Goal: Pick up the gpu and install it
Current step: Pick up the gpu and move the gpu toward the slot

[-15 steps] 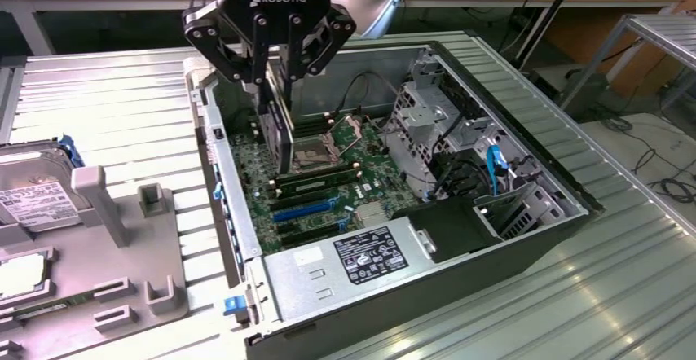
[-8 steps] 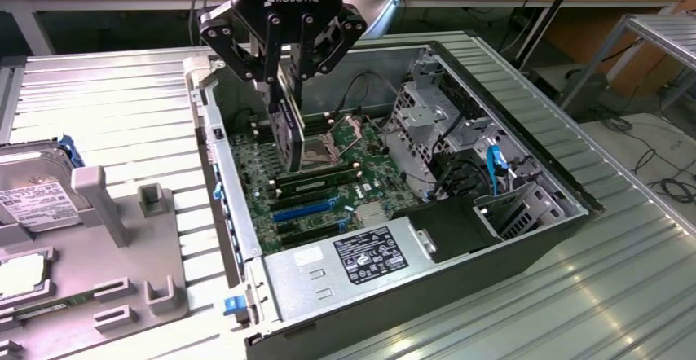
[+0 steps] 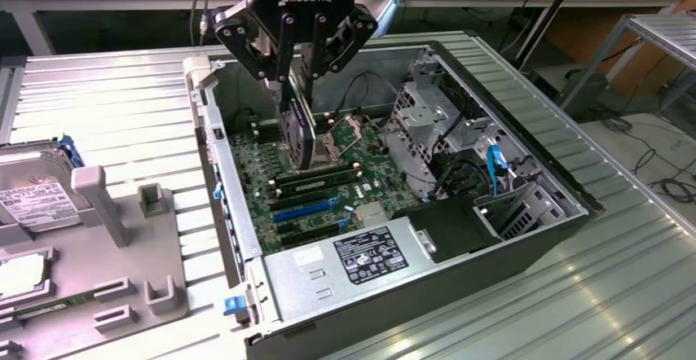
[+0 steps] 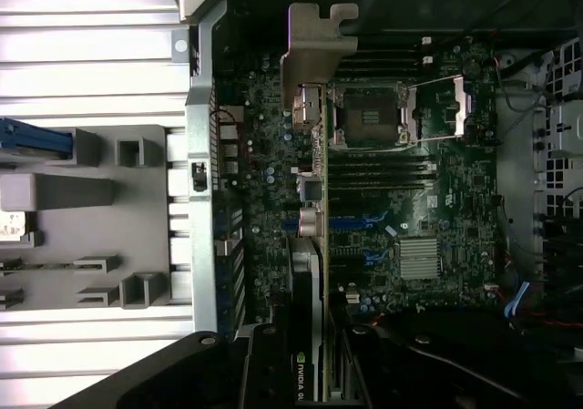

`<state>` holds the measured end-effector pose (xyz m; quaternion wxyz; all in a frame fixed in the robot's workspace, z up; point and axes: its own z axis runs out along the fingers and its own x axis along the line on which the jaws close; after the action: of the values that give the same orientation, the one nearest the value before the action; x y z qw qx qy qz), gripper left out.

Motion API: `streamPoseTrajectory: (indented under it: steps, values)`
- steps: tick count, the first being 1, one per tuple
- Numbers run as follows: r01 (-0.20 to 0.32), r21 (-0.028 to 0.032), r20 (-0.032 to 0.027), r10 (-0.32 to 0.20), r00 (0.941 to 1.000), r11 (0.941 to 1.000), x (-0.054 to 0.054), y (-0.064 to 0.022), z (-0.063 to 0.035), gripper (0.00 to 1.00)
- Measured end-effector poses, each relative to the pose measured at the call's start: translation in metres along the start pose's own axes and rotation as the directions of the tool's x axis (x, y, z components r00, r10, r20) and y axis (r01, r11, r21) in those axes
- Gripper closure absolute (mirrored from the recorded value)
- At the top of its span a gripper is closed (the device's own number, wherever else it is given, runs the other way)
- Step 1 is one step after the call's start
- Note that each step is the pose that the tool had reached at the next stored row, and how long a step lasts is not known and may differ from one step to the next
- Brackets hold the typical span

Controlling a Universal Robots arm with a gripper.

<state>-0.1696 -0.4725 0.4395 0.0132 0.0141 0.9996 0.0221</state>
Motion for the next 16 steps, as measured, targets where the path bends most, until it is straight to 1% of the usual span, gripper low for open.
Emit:
streamPoseTrajectory:
  steps: [16]
  values:
    - [0.000,-0.0001,0.0000,0.000,1.0000,1.0000,-0.023,0.0006,0.0006,0.73]
